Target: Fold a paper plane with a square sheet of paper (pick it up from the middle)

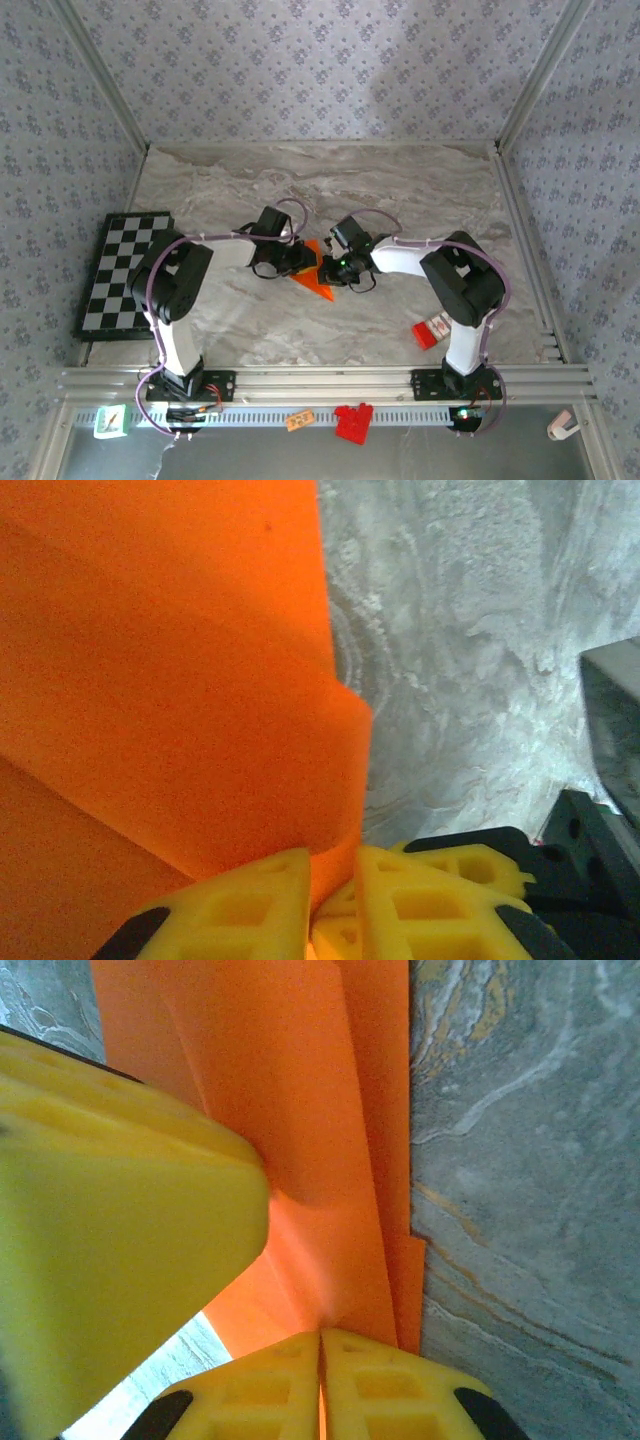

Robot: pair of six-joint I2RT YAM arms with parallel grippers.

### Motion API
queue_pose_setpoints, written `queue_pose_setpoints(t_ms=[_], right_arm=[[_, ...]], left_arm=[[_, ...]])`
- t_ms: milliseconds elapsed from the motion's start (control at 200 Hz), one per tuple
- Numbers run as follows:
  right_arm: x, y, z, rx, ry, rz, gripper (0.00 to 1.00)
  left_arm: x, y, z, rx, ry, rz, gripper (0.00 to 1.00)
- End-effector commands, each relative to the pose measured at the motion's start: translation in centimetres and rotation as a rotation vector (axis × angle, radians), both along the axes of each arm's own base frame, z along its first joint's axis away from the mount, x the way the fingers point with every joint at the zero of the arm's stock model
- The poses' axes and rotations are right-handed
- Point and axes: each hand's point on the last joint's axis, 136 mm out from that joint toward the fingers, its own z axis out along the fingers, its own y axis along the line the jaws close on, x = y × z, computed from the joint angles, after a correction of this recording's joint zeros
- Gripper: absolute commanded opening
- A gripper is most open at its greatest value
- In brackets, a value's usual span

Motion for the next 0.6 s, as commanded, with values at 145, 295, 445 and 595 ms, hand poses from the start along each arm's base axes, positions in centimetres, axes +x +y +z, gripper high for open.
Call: queue_pose_setpoints(t_ms=[145, 295, 445, 595], right_arm=[[-2.6, -4.1, -4.5, -0.216, 0.131, -0.035, 0.1], [-3.8, -5.8, -5.6, -0.296, 0.144, -0.006, 0.1], [-5.0, -8.0, -6.7, -0.385, 0.167, 0.01, 0.1], [-5.5, -8.7, -7.1, -0.415, 0.171, 0.013, 0.1]], left_arm=[[0.2, 1.3, -2.4, 0.148, 0.013, -0.014, 0.18], [1.6, 2.6, -2.9, 0.222, -0.006, 0.006, 0.17], [4.0, 4.0, -2.6, 0.257, -0.042, 0.012, 0.17], [6.5, 6.0, -2.7, 0.278, -0.064, 0.032, 0.17]])
